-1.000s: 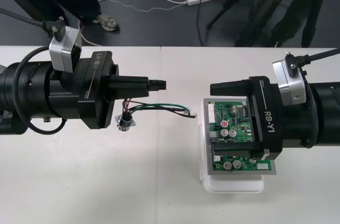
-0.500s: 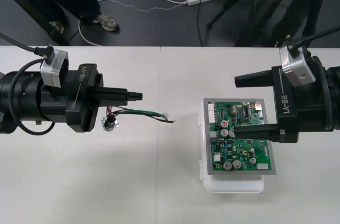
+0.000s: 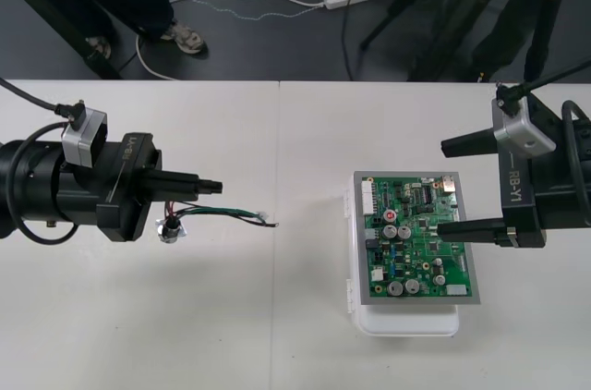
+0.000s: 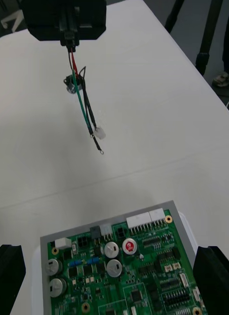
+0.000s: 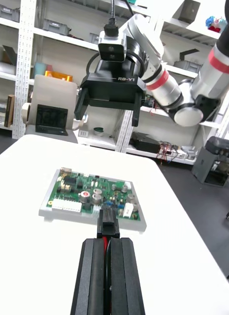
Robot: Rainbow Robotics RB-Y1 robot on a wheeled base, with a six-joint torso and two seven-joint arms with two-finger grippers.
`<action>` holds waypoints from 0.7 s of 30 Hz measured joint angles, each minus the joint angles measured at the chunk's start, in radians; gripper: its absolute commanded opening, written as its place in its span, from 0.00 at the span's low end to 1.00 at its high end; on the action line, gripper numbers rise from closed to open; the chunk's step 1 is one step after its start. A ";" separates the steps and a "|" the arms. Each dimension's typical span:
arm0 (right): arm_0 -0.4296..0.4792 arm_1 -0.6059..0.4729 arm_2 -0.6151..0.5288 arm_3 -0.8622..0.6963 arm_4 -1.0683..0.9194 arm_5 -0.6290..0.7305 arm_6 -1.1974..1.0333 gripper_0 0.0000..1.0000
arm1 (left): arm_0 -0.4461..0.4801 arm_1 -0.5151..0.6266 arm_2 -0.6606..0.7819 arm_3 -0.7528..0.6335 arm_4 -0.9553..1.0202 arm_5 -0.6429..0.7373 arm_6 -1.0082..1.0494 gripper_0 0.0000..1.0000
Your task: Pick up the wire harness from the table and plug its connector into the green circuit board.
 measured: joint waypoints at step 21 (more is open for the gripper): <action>0.136 -0.046 0.015 -0.027 0.367 0.000 0.326 1.00 | 0.000 -0.032 -0.081 0.228 0.003 -0.066 -0.219 0.00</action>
